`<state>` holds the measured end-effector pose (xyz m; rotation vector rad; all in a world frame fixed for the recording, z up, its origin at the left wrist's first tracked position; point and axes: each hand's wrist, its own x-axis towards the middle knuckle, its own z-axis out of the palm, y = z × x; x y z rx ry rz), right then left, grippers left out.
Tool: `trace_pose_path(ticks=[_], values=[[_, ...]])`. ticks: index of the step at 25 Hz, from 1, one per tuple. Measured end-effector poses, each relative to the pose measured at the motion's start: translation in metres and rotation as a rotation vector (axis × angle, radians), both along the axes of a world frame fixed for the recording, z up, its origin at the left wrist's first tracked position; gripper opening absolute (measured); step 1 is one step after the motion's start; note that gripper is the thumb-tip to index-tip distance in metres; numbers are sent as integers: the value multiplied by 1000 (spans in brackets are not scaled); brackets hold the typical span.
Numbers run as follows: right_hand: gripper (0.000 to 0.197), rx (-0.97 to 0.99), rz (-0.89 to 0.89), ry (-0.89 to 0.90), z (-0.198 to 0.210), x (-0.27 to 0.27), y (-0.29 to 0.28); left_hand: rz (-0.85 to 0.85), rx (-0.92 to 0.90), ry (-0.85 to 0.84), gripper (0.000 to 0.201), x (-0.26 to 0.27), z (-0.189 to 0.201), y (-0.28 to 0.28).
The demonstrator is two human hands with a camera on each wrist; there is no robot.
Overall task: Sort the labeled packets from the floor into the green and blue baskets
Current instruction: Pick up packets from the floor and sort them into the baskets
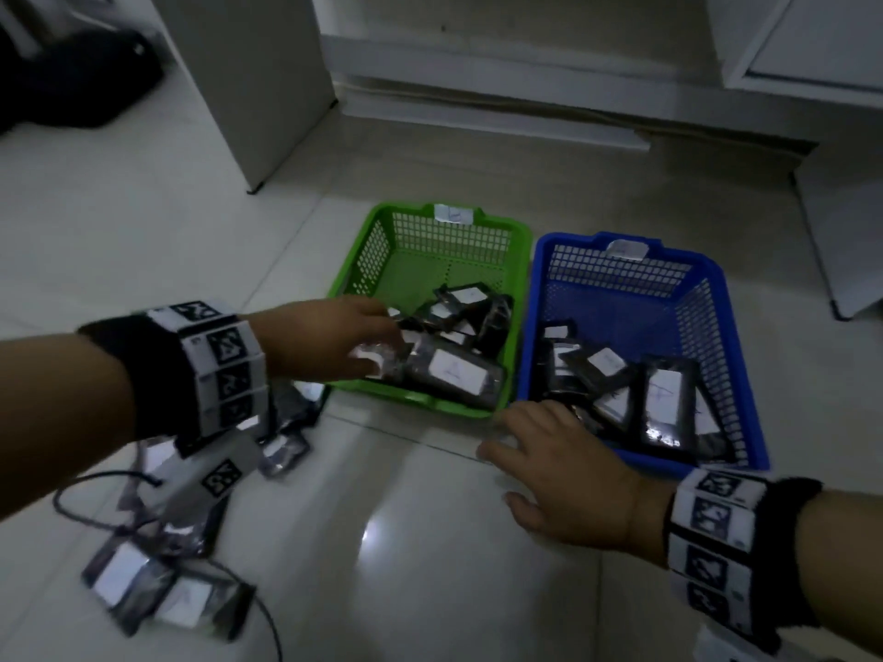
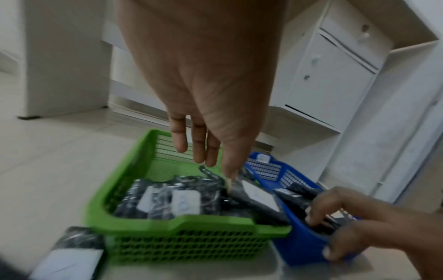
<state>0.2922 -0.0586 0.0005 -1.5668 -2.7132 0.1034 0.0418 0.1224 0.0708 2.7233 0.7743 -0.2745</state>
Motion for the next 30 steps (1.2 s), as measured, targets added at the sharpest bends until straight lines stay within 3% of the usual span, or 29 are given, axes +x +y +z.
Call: trace_pose_path(ticks=[2, 5, 10, 13, 19, 22, 26, 30], values=[[40, 50, -110, 53, 7, -18, 18, 128, -19, 7, 33, -43, -9, 0], [41, 146, -513, 183, 14, -7, 41, 236, -50, -98, 28, -63, -26, -3], [59, -33, -842, 82, 4, 26, 46, 225, -7, -456, 16, 8, -44, -22], [57, -92, -931, 171, 1, 38, 45, 171, -31, -478, 16, 60, -49, -32], [41, -165, -870, 352, -6, 52, 39, 138, -18, -357, 24, 122, -57, -37], [35, -114, -850, 432, -5, 56, 36, 170, -22, -253, 28, 121, -58, -34], [33, -15, -804, 495, 6, 53, 39, 298, -19, -304, 29, 94, -52, -15], [34, -11, -619, 650, 21, 22, 48, 321, -36, -146, 65, 59, -47, -2]])
